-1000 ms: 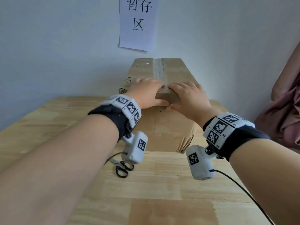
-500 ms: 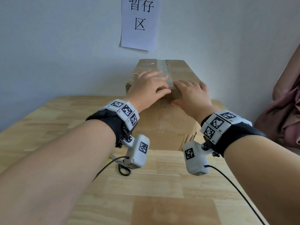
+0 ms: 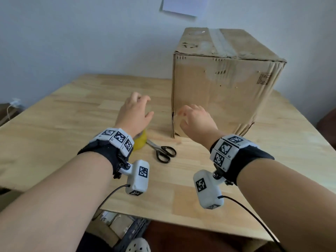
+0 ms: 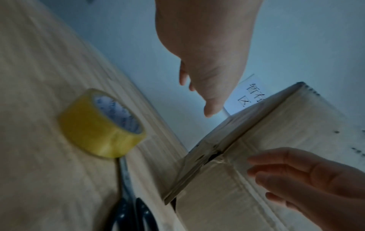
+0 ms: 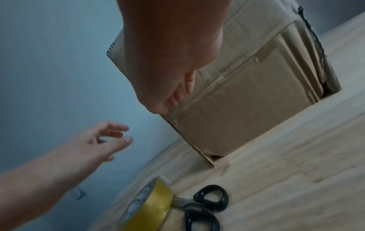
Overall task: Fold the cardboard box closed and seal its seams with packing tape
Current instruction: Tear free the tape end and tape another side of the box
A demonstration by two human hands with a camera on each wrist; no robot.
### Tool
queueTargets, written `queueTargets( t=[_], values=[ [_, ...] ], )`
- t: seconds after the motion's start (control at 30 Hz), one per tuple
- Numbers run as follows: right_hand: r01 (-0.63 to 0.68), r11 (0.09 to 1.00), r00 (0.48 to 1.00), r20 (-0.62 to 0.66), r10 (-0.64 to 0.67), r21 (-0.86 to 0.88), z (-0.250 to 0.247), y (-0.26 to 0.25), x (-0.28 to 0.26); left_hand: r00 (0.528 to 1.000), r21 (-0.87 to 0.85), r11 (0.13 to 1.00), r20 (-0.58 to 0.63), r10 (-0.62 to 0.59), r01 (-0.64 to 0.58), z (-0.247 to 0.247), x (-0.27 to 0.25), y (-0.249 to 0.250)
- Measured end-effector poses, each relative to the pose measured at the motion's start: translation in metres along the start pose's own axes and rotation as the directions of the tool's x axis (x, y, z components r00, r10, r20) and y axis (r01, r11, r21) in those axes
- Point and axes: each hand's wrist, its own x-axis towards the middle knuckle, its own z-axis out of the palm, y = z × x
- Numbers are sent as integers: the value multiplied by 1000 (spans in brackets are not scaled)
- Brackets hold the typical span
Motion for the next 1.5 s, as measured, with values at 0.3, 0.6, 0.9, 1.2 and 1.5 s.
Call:
queueTargets(
  t=[0.3, 0.6, 0.9, 1.2, 1.5],
  values=[
    [-151, 978, 964, 240, 114, 142, 30, -12, 21, 888, 92, 965, 379, -261, 244, 47, 4, -21],
    [-134, 947, 978, 194, 79, 292, 22, -1, 18, 857, -60, 960, 468, -216, 275, 44, 10, -16],
    [-240, 680, 971, 176, 163, 693, -36, 19, -1, 938, -555, 811, 345, 22, 185, -35, 18, 58],
    [-171, 422, 973, 85, 215, 890, -69, 49, -26, 910, -714, 699, 257, 325, -48, -54, 12, 121],
    [-64, 846, 915, -308, 261, 529, -91, 71, -29, 925, -756, 651, 198, 324, -66, -39, 22, 157]
  ],
)
